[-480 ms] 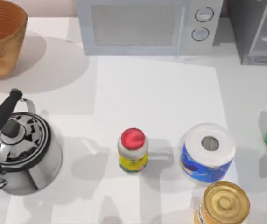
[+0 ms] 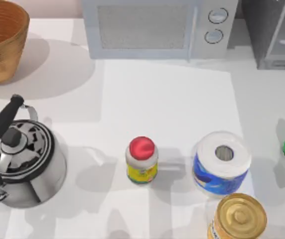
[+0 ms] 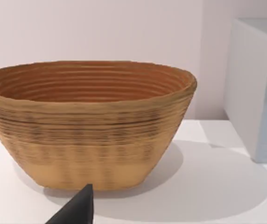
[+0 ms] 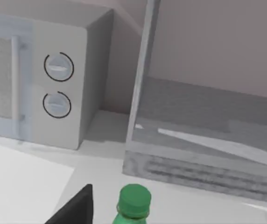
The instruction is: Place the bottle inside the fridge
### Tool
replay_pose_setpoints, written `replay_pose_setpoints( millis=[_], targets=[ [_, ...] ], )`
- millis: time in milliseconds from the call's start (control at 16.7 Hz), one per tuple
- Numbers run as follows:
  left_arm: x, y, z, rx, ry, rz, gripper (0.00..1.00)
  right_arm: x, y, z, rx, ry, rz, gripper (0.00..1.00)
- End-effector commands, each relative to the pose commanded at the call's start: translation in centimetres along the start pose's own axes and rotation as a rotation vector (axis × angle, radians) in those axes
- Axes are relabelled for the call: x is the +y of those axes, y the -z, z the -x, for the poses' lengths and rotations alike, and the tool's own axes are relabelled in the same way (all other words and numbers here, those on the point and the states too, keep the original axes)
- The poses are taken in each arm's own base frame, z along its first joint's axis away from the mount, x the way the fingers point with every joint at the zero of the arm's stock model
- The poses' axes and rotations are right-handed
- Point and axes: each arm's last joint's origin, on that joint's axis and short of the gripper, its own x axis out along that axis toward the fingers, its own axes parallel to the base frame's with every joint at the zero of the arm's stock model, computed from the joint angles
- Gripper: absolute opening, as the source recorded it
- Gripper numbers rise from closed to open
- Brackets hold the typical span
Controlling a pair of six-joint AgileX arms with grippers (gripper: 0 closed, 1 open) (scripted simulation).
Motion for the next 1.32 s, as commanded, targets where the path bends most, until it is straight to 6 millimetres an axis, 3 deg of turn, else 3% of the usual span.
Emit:
replay_pose_setpoints(
  millis=[180,360,720,1020,1320],
  targets=[
    [0.0,0.0,0.0,0.0,0.0,0.0,1.0,-1.2,-0.6,-1.8,0.056,-0.157,0.093,1.0],
    [0.0,0.0,0.0,0.0,0.0,0.0,1.0,-3.2,-0.1,-4.3,0.115,-0.322,0.141,1.0],
    [0.0,0.0,0.0,0.0,0.0,0.0,1.0,-7.3,4.9,-8.3,0.168,-0.567,0.092,1.0],
    [0.0,0.0,0.0,0.0,0.0,0.0,1.0,-7.9,9.1,-9.1,0.199,-0.665,-0.005,1.0],
    [0.0,0.0,0.0,0.0,0.0,0.0,1.0,-7.7,9.7,-9.1,0.209,-0.682,-0.027,1.0]
  ],
)
